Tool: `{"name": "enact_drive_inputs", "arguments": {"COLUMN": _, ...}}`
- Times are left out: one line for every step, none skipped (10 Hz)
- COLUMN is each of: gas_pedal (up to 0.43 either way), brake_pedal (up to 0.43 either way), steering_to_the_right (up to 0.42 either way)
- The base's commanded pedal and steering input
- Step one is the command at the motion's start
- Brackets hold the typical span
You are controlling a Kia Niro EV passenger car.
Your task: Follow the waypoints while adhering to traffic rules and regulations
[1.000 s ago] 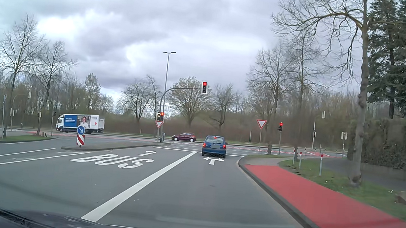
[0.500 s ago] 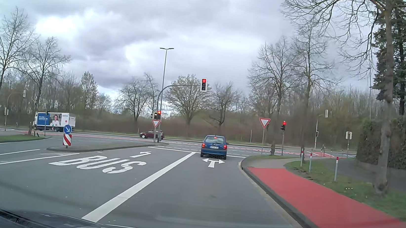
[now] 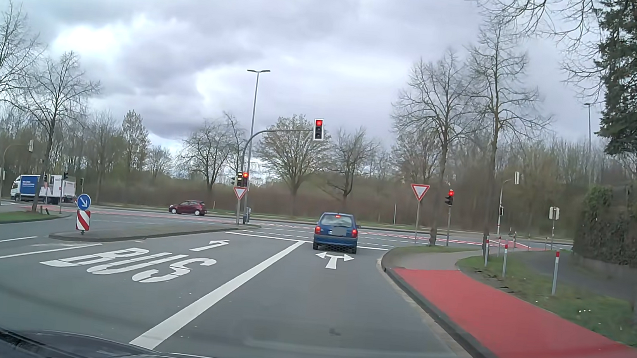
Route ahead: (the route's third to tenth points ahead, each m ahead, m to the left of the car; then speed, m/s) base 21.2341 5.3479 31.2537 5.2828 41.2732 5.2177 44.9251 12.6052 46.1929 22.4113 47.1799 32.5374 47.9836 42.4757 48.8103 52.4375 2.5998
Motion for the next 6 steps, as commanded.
{"name": "enact_drive_inputs", "arguments": {"gas_pedal": 0.000, "brake_pedal": 0.000, "steering_to_the_right": 0.005}}
{"name": "enact_drive_inputs", "arguments": {"gas_pedal": 0.000, "brake_pedal": 0.000, "steering_to_the_right": 0.005}}
{"name": "enact_drive_inputs", "arguments": {"gas_pedal": 0.000, "brake_pedal": 0.000, "steering_to_the_right": 0.005}}
{"name": "enact_drive_inputs", "arguments": {"gas_pedal": 0.000, "brake_pedal": 0.000, "steering_to_the_right": 0.005}}
{"name": "enact_drive_inputs", "arguments": {"gas_pedal": 0.000, "brake_pedal": 0.000, "steering_to_the_right": 0.005}}
{"name": "enact_drive_inputs", "arguments": {"gas_pedal": 0.000, "brake_pedal": 0.000, "steering_to_the_right": 0.005}}
